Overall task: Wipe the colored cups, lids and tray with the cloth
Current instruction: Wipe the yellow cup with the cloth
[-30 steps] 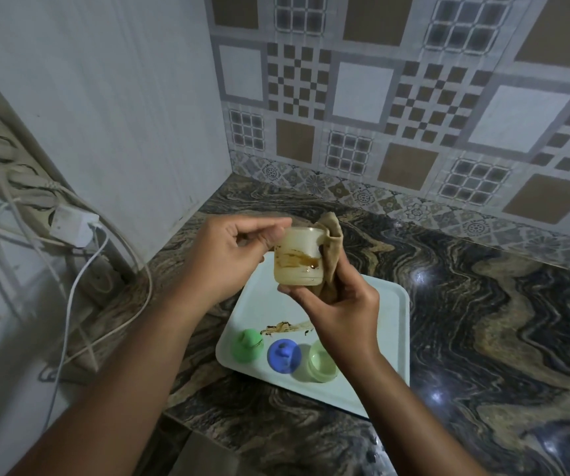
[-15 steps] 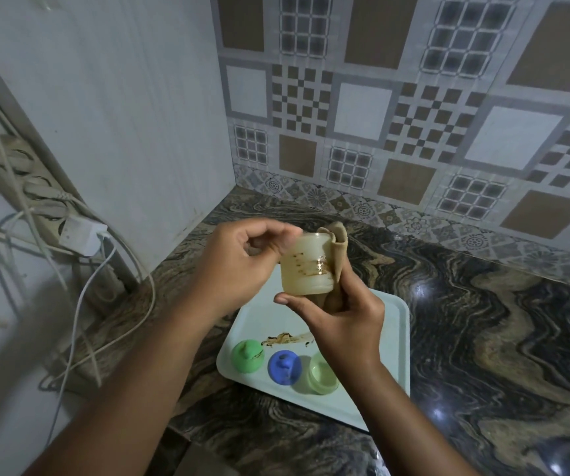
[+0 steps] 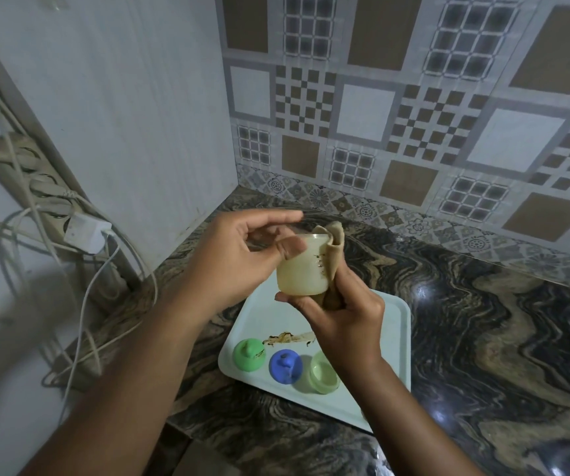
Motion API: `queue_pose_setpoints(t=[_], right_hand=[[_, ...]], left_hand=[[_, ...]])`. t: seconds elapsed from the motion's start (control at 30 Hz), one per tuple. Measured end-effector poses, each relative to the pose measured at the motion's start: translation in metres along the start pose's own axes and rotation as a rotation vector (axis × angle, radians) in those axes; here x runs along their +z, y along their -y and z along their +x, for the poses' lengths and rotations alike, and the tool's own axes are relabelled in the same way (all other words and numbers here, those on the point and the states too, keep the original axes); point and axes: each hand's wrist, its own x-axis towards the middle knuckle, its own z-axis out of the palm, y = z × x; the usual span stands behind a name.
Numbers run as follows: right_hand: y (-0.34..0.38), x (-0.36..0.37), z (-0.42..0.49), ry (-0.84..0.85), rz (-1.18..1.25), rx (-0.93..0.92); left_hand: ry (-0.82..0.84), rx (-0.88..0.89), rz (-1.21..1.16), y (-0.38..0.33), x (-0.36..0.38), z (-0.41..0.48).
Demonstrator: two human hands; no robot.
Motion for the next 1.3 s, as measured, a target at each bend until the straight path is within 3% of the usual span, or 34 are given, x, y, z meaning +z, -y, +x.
queue_pose_setpoints(t=[0.1,0.2,0.37,0.43,0.53,0.6,0.7,0.83,0.93,1.07,1.17,1.23,1.3], right_hand=[[0.000,-0.002,0.003,-0.005,0.136,0.109],[-0.002,0.001,0.002,0.043,0.092,0.052],[0.004,0.005,0.007,0.022,-0.113,-0.147],[0.004,0.006,0.006,0.025,-0.011,-0.064],[0.008,0.004,0.007,-0.011,0.203,0.137],[0.005,0.004,0.009,0.026,0.244,0.172],[0.003,0.004,0.010,0.070,0.126,0.071],[0.007,0.007,0.009,0.025,-0.131,-0.135],[0.002,0.003,0.008,0.110,-0.010,-0.029],[-0.002,-0.002,0.004,0.061,0.237,0.185],[-0.005,-0.003,0.007,0.107,0.297,0.206],[-0.004,-0.003,0.010,0.121,0.258,0.152],[0.003,0.000,0.013,0.111,0.049,0.043]], left_hand=[[0.042,-0.069,-0.165,0.008,-0.006,0.000],[0.009,-0.113,-0.246,0.009,-0.006,0.001],[-0.041,0.027,0.084,0.002,-0.003,0.001],[-0.054,0.055,0.069,-0.003,-0.003,-0.002],[-0.010,-0.020,-0.083,0.000,-0.010,0.000],[0.009,-0.081,-0.186,0.003,-0.011,0.002],[-0.039,-0.106,-0.209,0.004,-0.009,0.004],[-0.019,0.014,0.081,-0.002,-0.007,0.003],[-0.023,0.069,0.145,-0.010,0.001,-0.004],[-0.003,-0.074,-0.049,-0.002,-0.010,0.000],[0.037,-0.155,-0.232,0.002,-0.008,0.001],[-0.012,-0.174,-0.258,0.001,-0.006,0.003],[-0.046,-0.121,-0.102,0.002,-0.007,0.006]])
